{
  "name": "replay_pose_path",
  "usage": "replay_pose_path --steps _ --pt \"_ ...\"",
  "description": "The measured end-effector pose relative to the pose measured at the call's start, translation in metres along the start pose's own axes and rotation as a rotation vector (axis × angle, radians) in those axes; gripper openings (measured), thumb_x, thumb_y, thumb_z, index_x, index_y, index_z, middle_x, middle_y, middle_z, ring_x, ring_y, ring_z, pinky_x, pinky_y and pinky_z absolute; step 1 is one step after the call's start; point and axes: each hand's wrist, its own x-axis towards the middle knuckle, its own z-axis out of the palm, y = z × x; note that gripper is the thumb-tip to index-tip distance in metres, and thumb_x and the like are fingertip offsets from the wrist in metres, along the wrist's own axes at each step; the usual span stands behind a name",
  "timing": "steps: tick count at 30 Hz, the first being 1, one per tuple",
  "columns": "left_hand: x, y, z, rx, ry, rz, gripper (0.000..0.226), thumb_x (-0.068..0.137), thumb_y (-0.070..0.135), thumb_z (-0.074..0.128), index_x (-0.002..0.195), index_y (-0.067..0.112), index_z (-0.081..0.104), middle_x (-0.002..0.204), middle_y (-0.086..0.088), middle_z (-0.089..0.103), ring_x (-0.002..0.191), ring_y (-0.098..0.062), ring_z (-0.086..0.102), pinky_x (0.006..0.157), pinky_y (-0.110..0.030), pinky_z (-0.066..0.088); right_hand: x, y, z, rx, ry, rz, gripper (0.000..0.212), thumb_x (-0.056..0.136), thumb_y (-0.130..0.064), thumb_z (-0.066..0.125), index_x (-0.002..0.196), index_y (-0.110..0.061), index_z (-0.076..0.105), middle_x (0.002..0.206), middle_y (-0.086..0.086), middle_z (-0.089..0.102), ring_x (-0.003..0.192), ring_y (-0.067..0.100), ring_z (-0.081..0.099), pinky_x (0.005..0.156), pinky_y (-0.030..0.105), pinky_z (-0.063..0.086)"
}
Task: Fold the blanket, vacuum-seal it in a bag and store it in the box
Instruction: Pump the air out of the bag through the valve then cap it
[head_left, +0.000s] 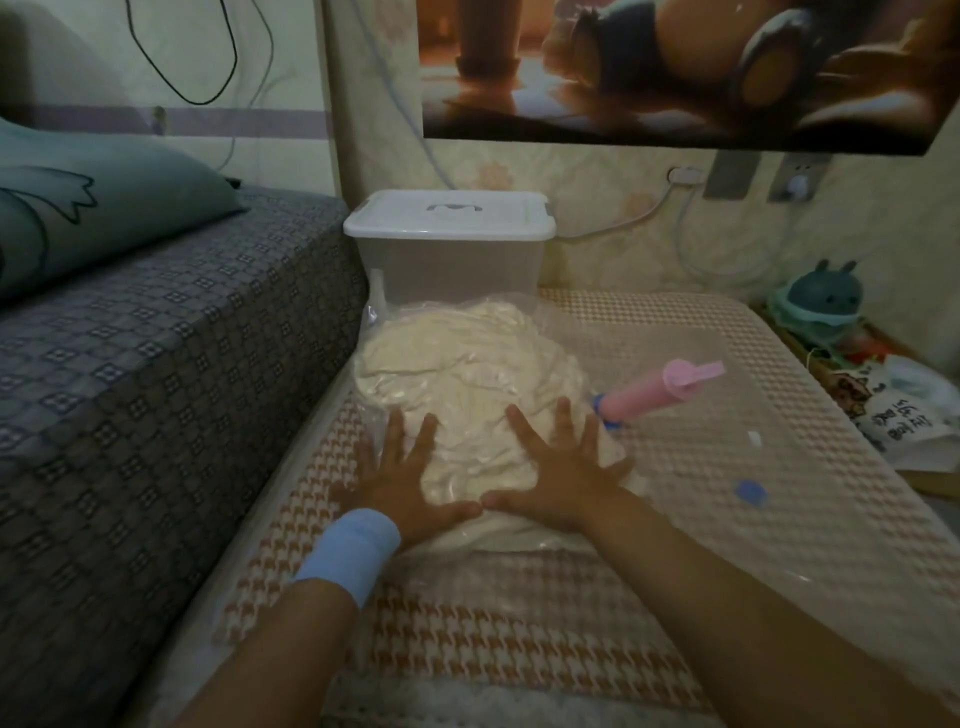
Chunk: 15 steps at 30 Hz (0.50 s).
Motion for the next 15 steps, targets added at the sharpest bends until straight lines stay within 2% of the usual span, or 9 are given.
replay_pose_path --steps 4,9,12,14,15 --pt "0.018 -0.003 0.008 -0.001 0.024 0.019 0.121 0.047 0.095 0.050 0.122 0.064 -0.039 0.131 0.024 -0.056 0.140 -0.035 -0.030 0.104 -0.075 0.004 0.011 -0.003 0.017 -0.002 0.029 0.026 0.114 0.056 -0.096 0.052 0.128 -0.071 -0.033 0.150 -0.008 -0.048 0.142 0.038 -0.036 0.102 0.082 -0.002" --pt "0.029 -0.002 -0.006 0.092 -0.023 -0.019 0.119 0.048 0.097 0.044 0.125 0.060 -0.039 0.135 0.019 -0.055 0.140 -0.035 -0.030 0.104 -0.075 -0.002 0.022 -0.005 0.013 0.020 0.009 0.023 0.114 0.057 -0.096 0.052 0.129 -0.070 -0.033 0.150 -0.008 -0.048 0.144 0.039 -0.033 0.103 0.081 0.001" --pt "0.025 0.014 -0.025 0.329 -0.046 -0.043 0.123 0.055 0.096 0.040 0.141 0.044 -0.030 0.150 0.002 -0.041 0.141 -0.033 -0.030 0.107 -0.070 -0.007 0.018 -0.005 0.005 0.054 -0.038 0.005 0.111 0.060 -0.093 0.054 0.129 -0.071 -0.031 0.151 -0.010 -0.048 0.144 0.038 -0.032 0.105 0.079 0.003" --pt "0.022 0.034 -0.040 0.437 -0.012 -0.050 0.121 0.064 0.087 0.046 0.150 0.029 -0.016 0.157 -0.005 -0.026 0.143 -0.032 -0.024 0.111 -0.064 -0.002 0.013 -0.003 -0.001 0.093 -0.109 -0.029 0.109 0.066 -0.087 0.057 0.133 -0.070 -0.027 0.153 -0.008 -0.045 0.145 0.038 -0.031 0.110 0.075 0.003" --pt "0.021 0.046 -0.045 0.440 0.043 -0.011 0.112 0.072 0.079 0.048 0.152 0.023 -0.007 0.159 -0.005 -0.018 0.145 -0.031 -0.018 0.114 -0.061 0.001 0.008 0.000 -0.006 0.115 -0.134 -0.053 0.106 0.071 -0.082 0.059 0.139 -0.066 -0.022 0.157 -0.005 -0.040 0.147 0.038 -0.027 0.115 0.070 0.004"
